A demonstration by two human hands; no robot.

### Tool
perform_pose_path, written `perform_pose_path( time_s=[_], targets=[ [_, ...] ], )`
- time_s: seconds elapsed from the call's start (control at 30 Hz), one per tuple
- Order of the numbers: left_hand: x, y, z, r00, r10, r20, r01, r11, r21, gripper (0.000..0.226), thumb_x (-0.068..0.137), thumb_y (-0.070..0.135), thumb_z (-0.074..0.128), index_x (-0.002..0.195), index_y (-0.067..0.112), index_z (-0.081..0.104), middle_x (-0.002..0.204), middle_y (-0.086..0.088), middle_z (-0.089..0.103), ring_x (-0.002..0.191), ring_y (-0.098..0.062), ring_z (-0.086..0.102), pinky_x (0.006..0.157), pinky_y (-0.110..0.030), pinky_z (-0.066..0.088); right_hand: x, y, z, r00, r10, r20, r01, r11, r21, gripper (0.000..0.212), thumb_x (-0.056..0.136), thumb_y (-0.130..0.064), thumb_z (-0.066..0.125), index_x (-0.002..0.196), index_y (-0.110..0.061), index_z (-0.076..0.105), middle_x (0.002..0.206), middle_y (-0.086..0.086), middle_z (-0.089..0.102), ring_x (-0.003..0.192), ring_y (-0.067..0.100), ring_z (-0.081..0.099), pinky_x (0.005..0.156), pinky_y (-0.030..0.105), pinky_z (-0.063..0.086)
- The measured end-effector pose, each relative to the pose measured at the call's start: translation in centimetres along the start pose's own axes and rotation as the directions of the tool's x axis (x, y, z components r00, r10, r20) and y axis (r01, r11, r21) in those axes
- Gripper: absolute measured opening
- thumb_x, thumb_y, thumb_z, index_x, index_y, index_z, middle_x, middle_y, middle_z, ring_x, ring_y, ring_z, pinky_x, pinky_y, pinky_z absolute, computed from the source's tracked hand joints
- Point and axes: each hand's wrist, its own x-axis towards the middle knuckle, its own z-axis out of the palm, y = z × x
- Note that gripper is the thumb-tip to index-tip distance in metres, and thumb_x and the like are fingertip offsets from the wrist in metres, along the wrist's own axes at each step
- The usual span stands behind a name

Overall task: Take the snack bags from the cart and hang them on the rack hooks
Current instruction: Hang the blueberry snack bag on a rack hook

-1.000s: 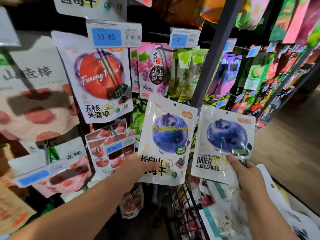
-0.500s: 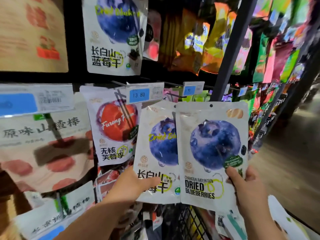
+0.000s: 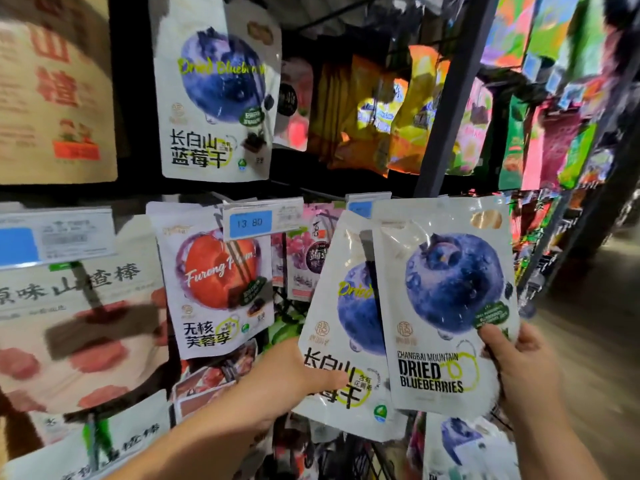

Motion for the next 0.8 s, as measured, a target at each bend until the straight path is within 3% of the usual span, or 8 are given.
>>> perform_pose_path(
  time_s=[0.13,0.33,0.43,0.53,0.67,0.8],
  targets=[
    [1.8,1.5,1.9,0.999,0.036,0.006,-0.036,0.999,0.023,0.029,0.073,0.015,0.082,0.098,0.026,0.072,0.094,0.012,0.075,0.089,-0.005,0.07,0.083,-0.025,0.054,1.4,-1.0,-2.0,0.998,-0.05,-0.047,0.051,0.998,0.029,0.017,0.089,0.002,0.061,0.08,-0.013,0.06,0.056,-0.005,0.067,0.045,0.004,0.057,0.045,0.017,0.049],
    [4.0,5.6,2.6,0.984,0.17,-0.054,-0.168,0.985,0.045,0.025,0.073,0.011,0.08,0.091,0.024,0.07,0.08,0.019,0.074,0.075,0.004,0.068,0.07,-0.015,0.05,3.6,-3.8,-2.7,0.981,-0.156,-0.114,0.164,0.984,0.066,0.014,0.09,-0.008,0.064,0.079,-0.017,0.06,0.056,-0.009,0.066,0.047,0.001,0.057,0.046,0.016,0.049],
    [4.7,7.8,1.8,0.968,0.223,-0.115,-0.216,0.974,0.07,0.025,0.072,0.018,0.083,0.094,0.022,0.072,0.09,0.008,0.076,0.088,-0.013,0.071,0.085,-0.035,0.054,5.1,-5.7,-1.8,0.977,-0.186,-0.103,0.196,0.976,0.098,0.01,0.089,-0.013,0.066,0.081,-0.018,0.062,0.061,-0.008,0.068,0.052,0.003,0.06,0.05,0.019,0.051],
    [4.5,9.6,0.8,0.946,0.263,-0.191,-0.26,0.965,0.04,0.027,0.066,0.02,0.087,0.089,0.02,0.073,0.089,0.001,0.076,0.087,-0.023,0.071,0.09,-0.046,0.054,6.3,-7.5,-0.5,0.975,-0.214,-0.059,0.22,0.967,0.129,0.009,0.089,-0.016,0.068,0.081,-0.018,0.064,0.065,-0.006,0.069,0.058,0.01,0.063,0.056,0.024,0.054],
    [2.5,11.1,-1.1,0.903,0.306,-0.301,-0.324,0.946,-0.011,0.038,0.055,0.028,0.082,0.09,0.018,0.074,0.093,-0.003,0.076,0.09,-0.026,0.071,0.085,-0.042,0.055,7.0,-9.7,2.0,0.972,-0.231,0.03,0.221,0.953,0.206,0.011,0.084,-0.025,0.071,0.075,-0.021,0.067,0.065,-0.004,0.068,0.061,0.017,0.062,0.061,0.03,0.053],
    [-1.3,11.9,-4.2,0.822,0.332,-0.462,-0.363,0.932,0.023,0.039,0.053,0.03,0.079,0.09,0.019,0.074,0.085,0.003,0.076,0.075,-0.016,0.069,0.068,-0.03,0.053,7.4,-11.4,5.9,0.97,-0.206,0.129,0.16,0.94,0.3,0.01,0.085,-0.019,0.07,0.08,-0.015,0.063,0.062,-0.004,0.067,0.055,0.012,0.06,0.055,0.026,0.051]
  ],
)
